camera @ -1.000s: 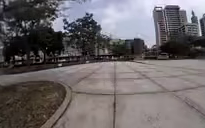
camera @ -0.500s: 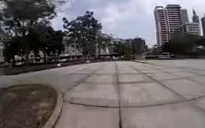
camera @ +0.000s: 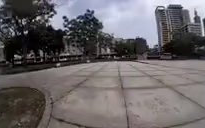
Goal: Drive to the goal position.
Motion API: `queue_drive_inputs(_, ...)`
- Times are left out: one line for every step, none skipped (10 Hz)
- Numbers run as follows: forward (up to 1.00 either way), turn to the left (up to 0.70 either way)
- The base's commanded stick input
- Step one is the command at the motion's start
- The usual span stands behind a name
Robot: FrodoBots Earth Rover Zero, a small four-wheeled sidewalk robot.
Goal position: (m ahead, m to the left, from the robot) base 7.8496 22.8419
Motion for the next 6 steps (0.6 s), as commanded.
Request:
queue_drive_inputs(0.85, 0.34)
queue_drive_inputs(0.85, 0.04)
queue_drive_inputs(0.85, 0.00)
queue_drive_inputs(0.85, 0.00)
queue_drive_inputs(0.85, 0.00)
queue_drive_inputs(0.85, 0.00)
